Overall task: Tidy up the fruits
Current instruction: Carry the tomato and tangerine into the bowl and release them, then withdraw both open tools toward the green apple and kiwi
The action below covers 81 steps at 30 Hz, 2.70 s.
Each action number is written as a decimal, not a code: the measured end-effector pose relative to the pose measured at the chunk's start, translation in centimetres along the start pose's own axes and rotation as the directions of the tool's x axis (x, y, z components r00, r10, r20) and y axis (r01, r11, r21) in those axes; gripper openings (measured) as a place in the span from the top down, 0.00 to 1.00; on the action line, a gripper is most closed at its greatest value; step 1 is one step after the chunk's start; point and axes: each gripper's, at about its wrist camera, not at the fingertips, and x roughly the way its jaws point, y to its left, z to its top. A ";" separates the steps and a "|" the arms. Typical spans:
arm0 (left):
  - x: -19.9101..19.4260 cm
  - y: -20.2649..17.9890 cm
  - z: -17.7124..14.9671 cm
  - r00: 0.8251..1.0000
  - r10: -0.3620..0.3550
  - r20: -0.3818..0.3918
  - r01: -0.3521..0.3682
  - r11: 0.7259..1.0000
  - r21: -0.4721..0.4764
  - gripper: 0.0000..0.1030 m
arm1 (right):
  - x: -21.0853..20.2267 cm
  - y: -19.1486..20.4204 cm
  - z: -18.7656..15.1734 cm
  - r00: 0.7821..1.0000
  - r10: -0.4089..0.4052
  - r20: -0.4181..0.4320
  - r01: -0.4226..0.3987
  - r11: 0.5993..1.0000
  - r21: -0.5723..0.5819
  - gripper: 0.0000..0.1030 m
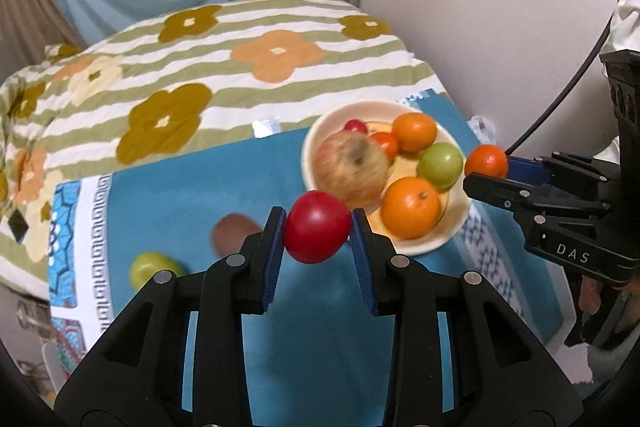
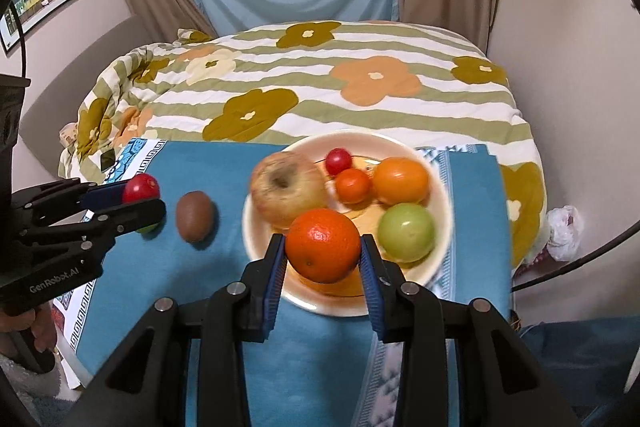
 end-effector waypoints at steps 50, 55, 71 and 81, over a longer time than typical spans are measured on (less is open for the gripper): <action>3.0 -2.1 1.6 0.995 0.096 -0.001 -0.095 0.989 -0.115 0.00 | 3.6 -5.7 3.0 0.989 0.148 -0.011 -0.148 0.986 -0.074 0.68; 2.4 -0.9 0.5 0.992 0.126 -0.008 -0.126 0.981 -0.149 0.00 | 5.8 -4.6 2.9 0.980 0.191 -0.047 -0.195 0.976 -0.101 0.68; 0.9 0.1 -1.7 0.986 0.163 -0.021 -0.164 0.962 -0.217 0.00 | 4.5 -4.0 2.4 0.976 0.215 0.032 -0.209 0.969 -0.132 0.00; -2.1 -0.4 -2.0 0.981 0.191 0.023 -0.182 0.961 -0.208 0.00 | 2.2 -4.1 1.9 0.978 0.209 0.014 -0.206 0.969 -0.135 0.00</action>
